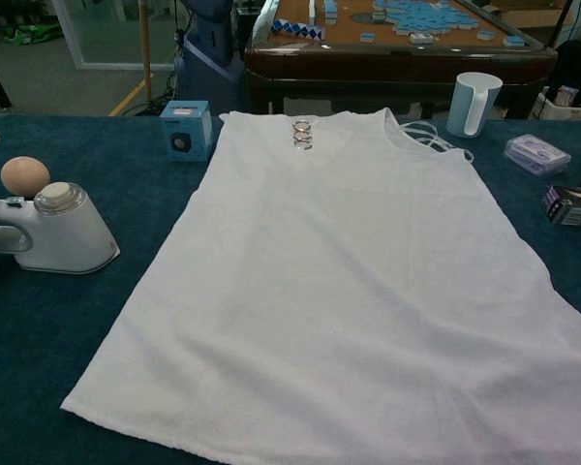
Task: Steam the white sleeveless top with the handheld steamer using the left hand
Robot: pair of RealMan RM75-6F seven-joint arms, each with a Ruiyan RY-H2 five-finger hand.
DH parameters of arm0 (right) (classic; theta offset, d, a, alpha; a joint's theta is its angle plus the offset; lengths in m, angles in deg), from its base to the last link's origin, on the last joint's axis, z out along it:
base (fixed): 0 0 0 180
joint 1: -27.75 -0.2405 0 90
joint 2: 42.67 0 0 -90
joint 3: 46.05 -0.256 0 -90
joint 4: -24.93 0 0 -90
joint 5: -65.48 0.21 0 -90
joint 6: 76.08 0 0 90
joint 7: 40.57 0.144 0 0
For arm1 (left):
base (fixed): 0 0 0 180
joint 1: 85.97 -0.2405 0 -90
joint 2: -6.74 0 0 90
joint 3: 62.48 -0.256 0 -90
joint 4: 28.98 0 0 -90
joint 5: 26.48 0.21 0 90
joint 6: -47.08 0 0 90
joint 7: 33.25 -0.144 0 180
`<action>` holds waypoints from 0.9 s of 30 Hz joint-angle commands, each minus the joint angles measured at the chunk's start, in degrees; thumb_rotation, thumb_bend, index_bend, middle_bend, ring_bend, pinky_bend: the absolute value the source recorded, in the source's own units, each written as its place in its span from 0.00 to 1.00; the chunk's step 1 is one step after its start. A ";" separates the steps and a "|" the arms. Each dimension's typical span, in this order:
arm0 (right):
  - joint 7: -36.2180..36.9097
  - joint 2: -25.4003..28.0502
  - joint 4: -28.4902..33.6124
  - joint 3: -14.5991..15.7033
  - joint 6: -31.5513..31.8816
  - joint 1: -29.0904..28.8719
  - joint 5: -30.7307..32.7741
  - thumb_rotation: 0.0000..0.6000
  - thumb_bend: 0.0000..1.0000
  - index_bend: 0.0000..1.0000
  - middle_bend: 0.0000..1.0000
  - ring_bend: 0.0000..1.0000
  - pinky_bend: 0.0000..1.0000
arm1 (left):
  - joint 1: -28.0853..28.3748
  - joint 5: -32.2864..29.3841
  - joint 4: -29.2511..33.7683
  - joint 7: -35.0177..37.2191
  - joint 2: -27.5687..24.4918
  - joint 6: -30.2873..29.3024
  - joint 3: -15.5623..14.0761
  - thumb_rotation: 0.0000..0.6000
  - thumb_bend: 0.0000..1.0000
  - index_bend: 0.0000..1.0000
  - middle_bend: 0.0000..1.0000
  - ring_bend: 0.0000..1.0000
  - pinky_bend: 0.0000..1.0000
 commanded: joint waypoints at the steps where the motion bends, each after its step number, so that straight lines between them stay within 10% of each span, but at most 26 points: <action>1: 0.24 -0.05 -0.21 0.04 -0.16 0.02 0.12 1.00 0.26 0.00 0.16 0.03 0.05 | 1.32 -1.61 -1.73 -1.24 1.27 1.22 0.47 1.00 0.11 0.13 0.14 0.12 0.17; 27: 1.99 -0.25 -1.68 0.26 0.09 1.05 1.22 1.00 0.26 0.00 0.16 0.03 0.05 | 7.34 -6.05 -19.38 1.76 11.11 4.94 2.14 1.00 0.11 0.35 0.26 0.18 0.16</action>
